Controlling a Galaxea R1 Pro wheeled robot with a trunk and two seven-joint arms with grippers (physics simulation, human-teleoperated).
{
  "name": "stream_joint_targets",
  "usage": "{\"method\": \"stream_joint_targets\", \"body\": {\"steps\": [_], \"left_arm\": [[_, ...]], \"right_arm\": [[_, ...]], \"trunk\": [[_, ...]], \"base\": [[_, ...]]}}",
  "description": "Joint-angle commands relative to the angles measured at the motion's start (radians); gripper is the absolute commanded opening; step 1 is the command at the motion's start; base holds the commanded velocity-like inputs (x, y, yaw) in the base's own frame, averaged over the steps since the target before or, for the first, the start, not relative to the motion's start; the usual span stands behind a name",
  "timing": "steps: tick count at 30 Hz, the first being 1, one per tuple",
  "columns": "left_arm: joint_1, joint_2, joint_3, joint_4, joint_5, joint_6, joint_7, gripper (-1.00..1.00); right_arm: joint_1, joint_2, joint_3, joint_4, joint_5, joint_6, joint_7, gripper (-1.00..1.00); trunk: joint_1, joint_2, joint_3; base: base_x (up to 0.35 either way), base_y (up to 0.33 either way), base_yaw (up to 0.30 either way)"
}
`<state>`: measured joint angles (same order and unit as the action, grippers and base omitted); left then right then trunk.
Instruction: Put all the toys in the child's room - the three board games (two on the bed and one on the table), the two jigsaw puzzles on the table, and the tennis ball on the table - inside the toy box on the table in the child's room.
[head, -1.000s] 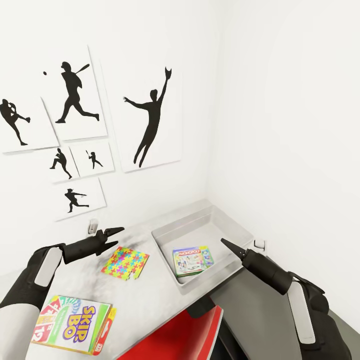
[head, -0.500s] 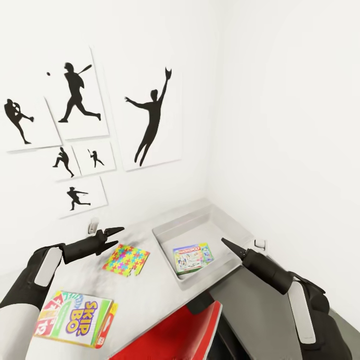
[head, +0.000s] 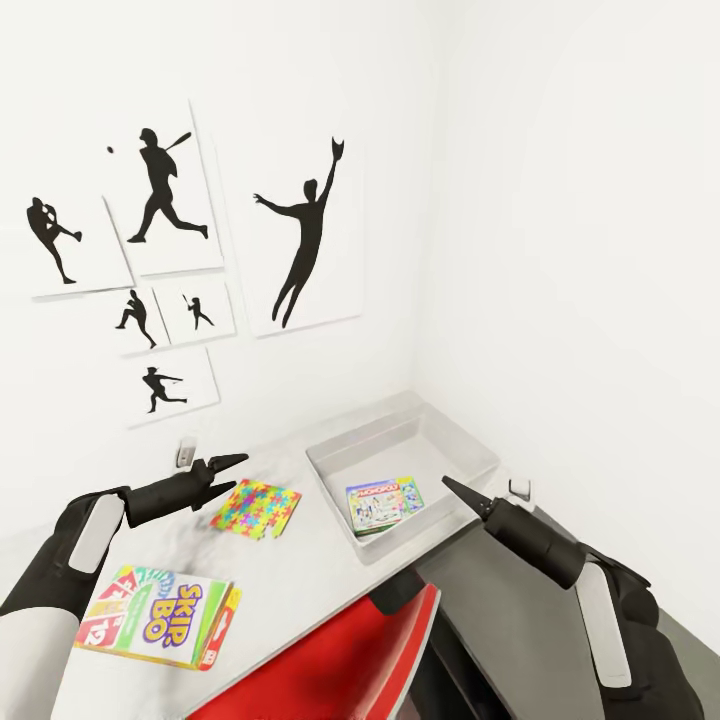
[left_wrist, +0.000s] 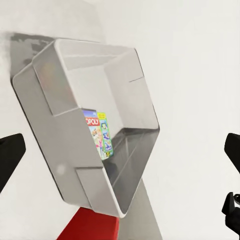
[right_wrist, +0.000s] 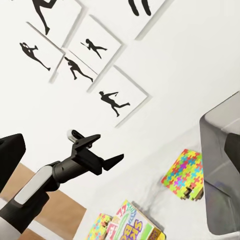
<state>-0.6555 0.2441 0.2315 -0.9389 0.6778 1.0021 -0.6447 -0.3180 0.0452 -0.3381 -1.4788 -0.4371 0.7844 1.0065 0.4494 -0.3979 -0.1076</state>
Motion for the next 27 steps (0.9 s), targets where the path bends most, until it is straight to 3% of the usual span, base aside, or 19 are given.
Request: {"method": "stream_joint_targets", "body": {"steps": [1, 14, 27], "left_arm": [[-0.001, 0.000, 0.002, 0.000, -0.004, 0.004, -0.006, 1.00], [-0.001, 0.000, 0.002, 0.000, -0.004, 0.004, -0.006, 1.00], [-0.001, 0.000, 0.002, 0.000, -0.004, 0.004, -0.007, 1.00]], "right_arm": [[-0.001, 0.001, -0.002, 0.000, -0.002, 0.006, 0.002, 1.00], [-0.001, 0.001, -0.002, 0.003, -0.002, 0.006, 0.003, 1.00], [-0.001, 0.001, -0.003, 0.006, -0.002, 0.006, 0.005, 1.00]], "trunk": [[0.001, -0.002, -0.002], [0.001, -0.002, -0.002], [0.001, -0.002, -0.002]], "base": [[-0.012, 0.000, 0.000], [-0.188, 0.050, 0.000], [-0.048, 0.005, 0.000]]}}
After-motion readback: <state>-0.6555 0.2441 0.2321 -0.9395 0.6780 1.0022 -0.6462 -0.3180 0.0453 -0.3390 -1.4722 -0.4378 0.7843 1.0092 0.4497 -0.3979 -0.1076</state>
